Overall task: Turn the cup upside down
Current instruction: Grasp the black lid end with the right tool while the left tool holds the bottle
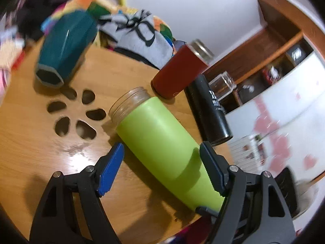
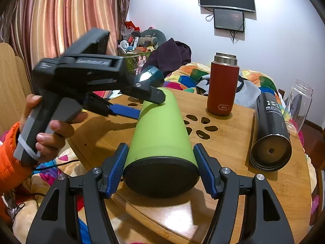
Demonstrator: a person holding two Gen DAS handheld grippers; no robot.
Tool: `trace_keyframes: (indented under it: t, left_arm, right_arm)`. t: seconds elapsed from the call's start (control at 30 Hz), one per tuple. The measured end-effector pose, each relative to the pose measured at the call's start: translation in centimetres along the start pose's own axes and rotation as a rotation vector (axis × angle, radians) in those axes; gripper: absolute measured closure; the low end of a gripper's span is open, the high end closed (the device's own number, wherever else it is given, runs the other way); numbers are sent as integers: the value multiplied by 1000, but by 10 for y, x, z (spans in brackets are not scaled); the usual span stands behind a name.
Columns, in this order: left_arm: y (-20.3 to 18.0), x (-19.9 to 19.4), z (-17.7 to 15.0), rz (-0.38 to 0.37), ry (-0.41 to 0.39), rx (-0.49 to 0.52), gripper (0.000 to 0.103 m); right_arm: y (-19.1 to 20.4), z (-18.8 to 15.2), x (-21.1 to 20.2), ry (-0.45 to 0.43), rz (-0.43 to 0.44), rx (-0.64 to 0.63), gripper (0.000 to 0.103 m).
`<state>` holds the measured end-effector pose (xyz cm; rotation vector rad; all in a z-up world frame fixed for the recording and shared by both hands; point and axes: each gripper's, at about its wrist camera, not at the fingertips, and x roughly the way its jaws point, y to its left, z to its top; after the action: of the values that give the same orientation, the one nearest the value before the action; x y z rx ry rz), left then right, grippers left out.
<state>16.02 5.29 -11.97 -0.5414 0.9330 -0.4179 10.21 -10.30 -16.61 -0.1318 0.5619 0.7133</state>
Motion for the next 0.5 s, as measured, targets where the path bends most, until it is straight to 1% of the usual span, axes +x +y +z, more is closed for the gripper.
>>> trace_keyframes:
  t: [0.07,0.13,0.2,0.3,0.37,0.43,0.5]
  left_arm:
    - [-13,-8,-4,56,-21,77,27]
    - [-26,-16,-8,108,-59,146,27]
    - [-43,-23,-12,166,-117,242,27]
    - [-63,-24,-19,217,-165,349,28]
    - [-74,-15,-20,268,-181,421,40]
    - [-78,-7,-23,295,-169,464,68]
    - [-79,-1,-25,302,-157,485,80]
  right_arm:
    - [-1,0,0,-1,6,10,41]
    - [-2,-1,0,-3,7,15,40]
    - [-1,-2,0,0,6,16,39]
    - [-2,-7,4,17,8,34,39]
    - [-3,-10,6,25,11,49,39]
    - [-4,-12,5,23,13,60,39]
    - [-5,-12,4,21,15,68,40]
